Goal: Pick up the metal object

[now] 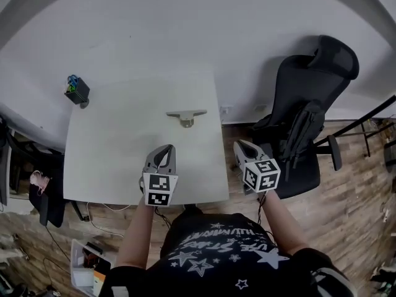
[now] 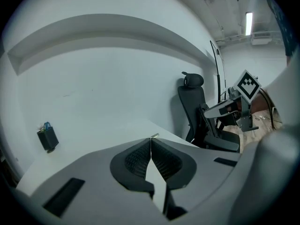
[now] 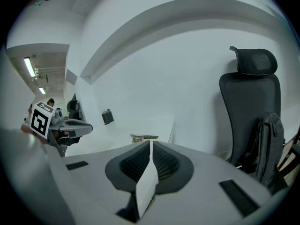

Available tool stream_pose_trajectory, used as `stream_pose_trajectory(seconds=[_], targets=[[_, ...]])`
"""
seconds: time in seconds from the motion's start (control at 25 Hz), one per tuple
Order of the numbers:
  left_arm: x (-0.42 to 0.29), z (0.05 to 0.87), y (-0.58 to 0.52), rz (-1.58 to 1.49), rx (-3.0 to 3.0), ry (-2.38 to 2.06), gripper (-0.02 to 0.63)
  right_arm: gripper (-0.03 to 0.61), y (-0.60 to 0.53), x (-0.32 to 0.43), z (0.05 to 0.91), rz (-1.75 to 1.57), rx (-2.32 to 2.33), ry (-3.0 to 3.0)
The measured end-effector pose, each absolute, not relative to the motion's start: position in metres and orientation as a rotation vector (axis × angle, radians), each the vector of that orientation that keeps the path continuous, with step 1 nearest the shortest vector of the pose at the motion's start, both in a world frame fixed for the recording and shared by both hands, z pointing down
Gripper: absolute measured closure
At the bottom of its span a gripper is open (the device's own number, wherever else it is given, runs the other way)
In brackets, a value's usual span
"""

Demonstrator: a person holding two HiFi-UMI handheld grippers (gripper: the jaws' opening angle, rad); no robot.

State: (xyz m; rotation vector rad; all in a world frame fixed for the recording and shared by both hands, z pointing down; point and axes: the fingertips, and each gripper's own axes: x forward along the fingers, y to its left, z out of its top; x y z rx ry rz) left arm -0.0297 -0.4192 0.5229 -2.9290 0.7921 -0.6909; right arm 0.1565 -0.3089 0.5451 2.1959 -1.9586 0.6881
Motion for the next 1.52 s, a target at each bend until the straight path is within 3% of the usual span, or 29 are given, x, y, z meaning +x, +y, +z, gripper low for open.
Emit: stream_pose_trajectory(seconds=[0.28, 0.4, 0.64, 1.52], targets=[[0.003, 0.524, -0.459, -0.739, -2.879, 0.62, 0.583, 0.529, -0.33, 0.168, 0.544, 0.691, 2.274, -1.877], [0.017, 0.526, -0.47, -0.736, -2.849, 0.547, 0.437, 0.529, -0.336, 0.171, 0.545, 0.7, 2.294, -1.845], [0.042, 0.55, -0.484, -0.846, -2.618, 0.422, 0.356, 0.529, -0.341, 0.182, 0.552, 0.728, 2.325, -1.787], [0.101, 0.627, -0.518, -0.992, -2.113, 0.265, 0.345, 0.529, -0.363, 0.2, 0.587, 0.858, 2.32, -1.695]])
